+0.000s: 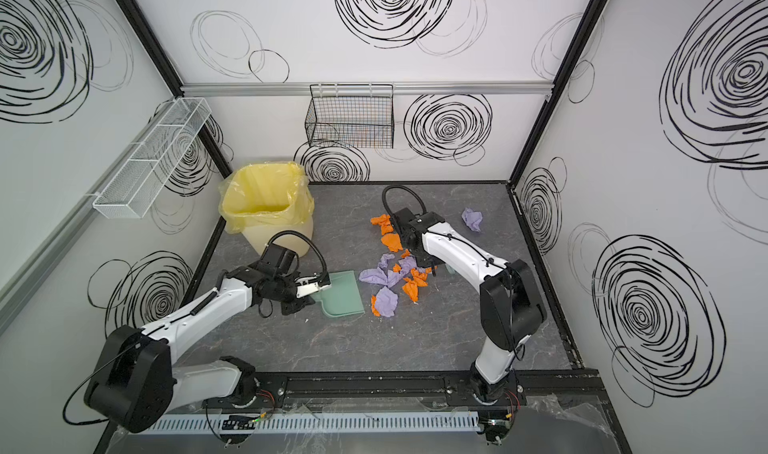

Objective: Sweep away the paper scraps from the table
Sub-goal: 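Lower the dustpan with the left gripper while the right gripper brings the brush over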

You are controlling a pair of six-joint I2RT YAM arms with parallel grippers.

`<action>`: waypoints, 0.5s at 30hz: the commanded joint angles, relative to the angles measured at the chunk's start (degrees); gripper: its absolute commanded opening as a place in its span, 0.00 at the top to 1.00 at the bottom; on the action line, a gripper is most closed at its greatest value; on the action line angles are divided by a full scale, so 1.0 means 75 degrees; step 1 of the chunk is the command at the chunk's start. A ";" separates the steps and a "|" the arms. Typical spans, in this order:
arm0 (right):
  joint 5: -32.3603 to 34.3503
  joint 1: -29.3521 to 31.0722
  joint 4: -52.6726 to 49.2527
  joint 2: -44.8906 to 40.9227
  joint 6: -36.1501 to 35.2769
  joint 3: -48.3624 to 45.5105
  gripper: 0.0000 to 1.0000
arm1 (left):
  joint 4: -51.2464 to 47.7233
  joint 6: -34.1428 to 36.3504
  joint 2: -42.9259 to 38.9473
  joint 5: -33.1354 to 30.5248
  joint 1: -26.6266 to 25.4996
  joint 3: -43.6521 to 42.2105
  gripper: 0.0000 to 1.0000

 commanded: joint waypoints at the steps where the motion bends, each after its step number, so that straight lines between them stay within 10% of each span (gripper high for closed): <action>1: -0.0090 0.0239 -0.0103 0.0216 -0.0050 0.0253 1.00 | 0.0217 -0.0042 0.0265 -0.0097 -0.0047 0.0223 1.00; 15: -0.1050 0.1254 0.0097 0.0531 0.0005 0.0411 1.00 | 0.0511 -0.0070 0.1013 -0.0095 -0.0192 0.0703 1.00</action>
